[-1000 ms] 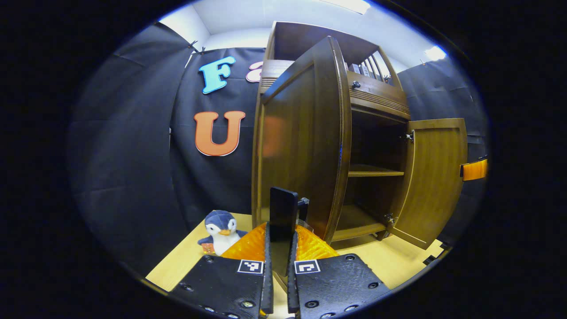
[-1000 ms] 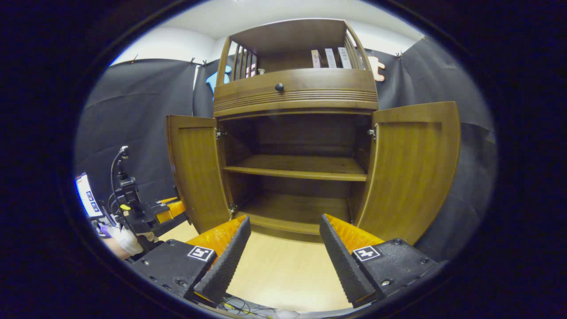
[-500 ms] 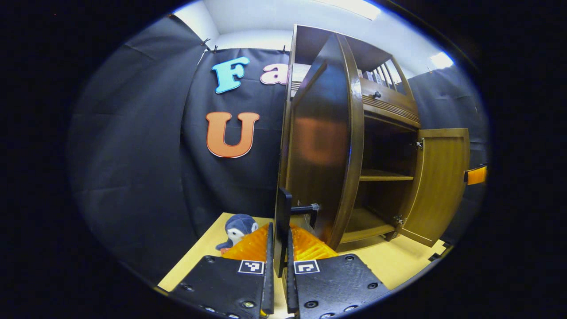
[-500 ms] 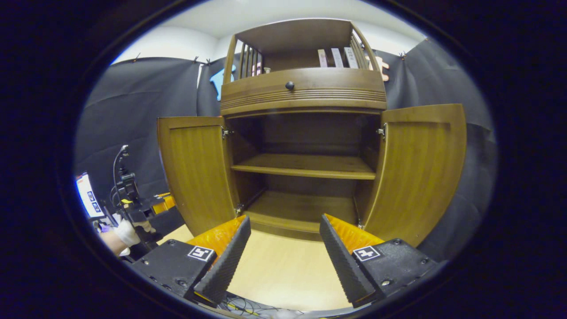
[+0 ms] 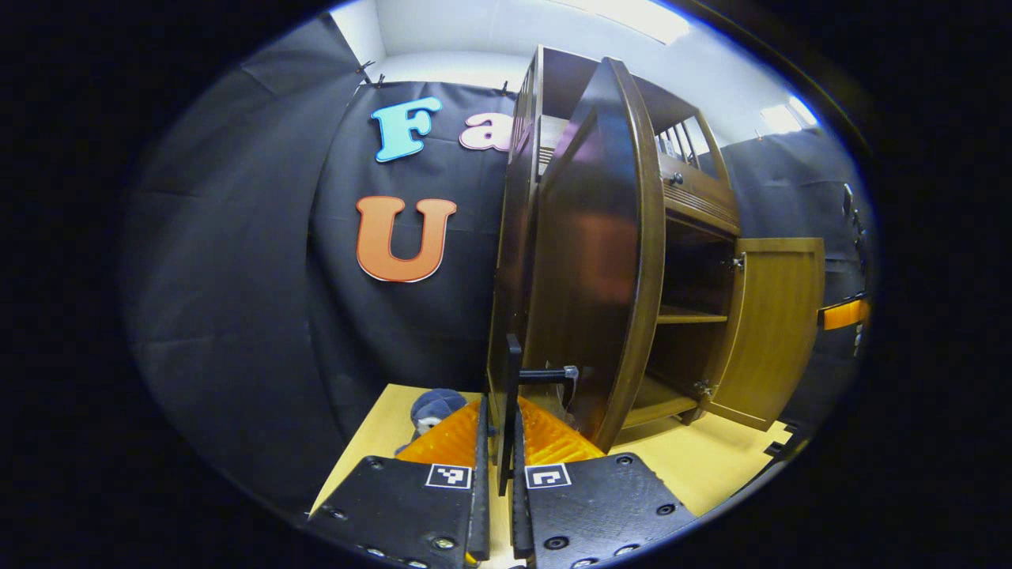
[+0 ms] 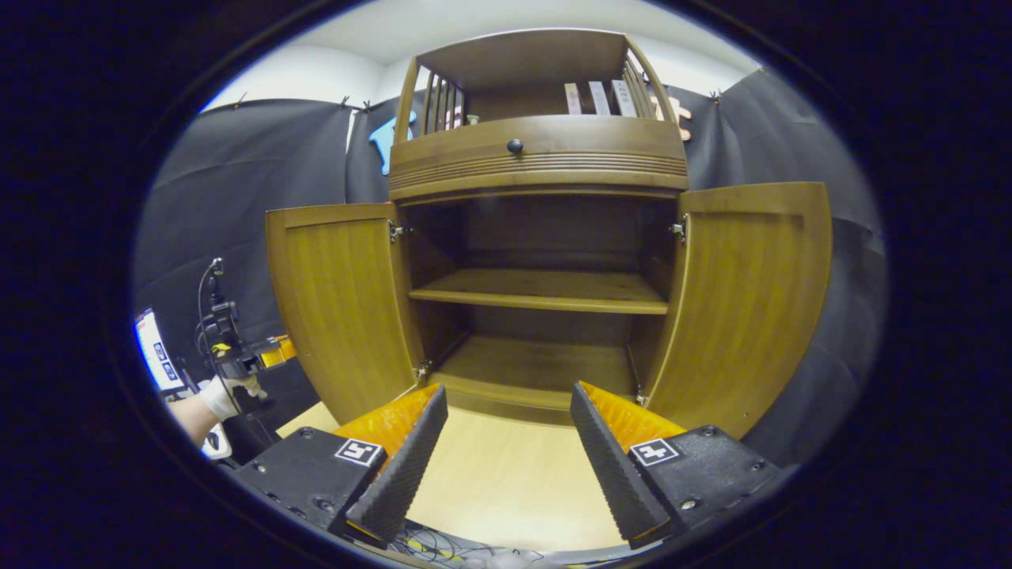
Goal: Open the right door of the double-door shoe cabinet with the right hand, and open the left door with the left hand.
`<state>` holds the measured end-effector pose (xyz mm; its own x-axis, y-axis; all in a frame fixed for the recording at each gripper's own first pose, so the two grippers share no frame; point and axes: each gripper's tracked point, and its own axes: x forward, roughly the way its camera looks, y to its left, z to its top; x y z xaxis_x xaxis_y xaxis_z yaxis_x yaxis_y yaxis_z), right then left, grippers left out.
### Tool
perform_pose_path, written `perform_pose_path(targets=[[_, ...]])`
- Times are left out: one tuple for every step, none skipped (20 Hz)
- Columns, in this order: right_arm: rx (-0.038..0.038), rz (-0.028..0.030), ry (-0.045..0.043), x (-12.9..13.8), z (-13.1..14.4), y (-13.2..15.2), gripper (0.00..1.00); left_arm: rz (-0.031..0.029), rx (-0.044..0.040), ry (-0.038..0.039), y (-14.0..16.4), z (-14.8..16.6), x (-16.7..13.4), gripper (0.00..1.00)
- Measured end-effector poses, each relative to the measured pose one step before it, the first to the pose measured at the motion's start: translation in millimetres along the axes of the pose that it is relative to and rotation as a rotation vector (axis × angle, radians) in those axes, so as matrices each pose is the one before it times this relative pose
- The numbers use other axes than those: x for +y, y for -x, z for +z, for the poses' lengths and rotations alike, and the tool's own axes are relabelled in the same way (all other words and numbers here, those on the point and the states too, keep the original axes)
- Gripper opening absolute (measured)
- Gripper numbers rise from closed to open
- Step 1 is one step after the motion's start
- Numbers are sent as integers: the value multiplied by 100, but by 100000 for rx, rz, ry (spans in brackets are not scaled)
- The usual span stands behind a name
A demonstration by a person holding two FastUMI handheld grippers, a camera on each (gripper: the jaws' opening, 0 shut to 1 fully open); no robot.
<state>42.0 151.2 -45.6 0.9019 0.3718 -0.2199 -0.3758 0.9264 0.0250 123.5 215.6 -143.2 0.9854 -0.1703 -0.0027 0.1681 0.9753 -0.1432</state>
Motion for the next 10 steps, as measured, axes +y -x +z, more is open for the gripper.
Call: perform_pose_path(targets=[[63, 164, 300, 117, 1, -40, 99, -1397, 180, 296, -27, -23, 10, 11], [14, 148, 223, 103, 26, -50, 99, -1015, 280, 253, -77, 127, -69, 11], [22, 301, 225, 141, 29, -25, 99, -1140, 371, -323, -21, 8, -111, 10], [-22, 241, 53, 193, -75, -94, 99, -118, 383, -1214, 10, -48, 8, 11], [156, 161, 23, 65, -24, -34, 99, 688, 362, -1339, 50, 32, 209, 11], [90, 146, -78, -18, -53, 3, 99, -120, 947, -846, 21, 26, 46, 11], [-21, -63, -69, -78, 12, 20, 99, 1541, -147, -1200, 276, 105, 421, 10], [-151, 64, -8, -58, 80, -15, 99, 842, -20, -1105, 162, 104, 354, 29], [-114, -156, -80, -113, -23, -43, 99, 1431, 607, -625, 396, 214, 552, 48], [26, 56, -54, -69, -69, -49, 99, 1339, 842, -552, 472, 6, 369, 67]])
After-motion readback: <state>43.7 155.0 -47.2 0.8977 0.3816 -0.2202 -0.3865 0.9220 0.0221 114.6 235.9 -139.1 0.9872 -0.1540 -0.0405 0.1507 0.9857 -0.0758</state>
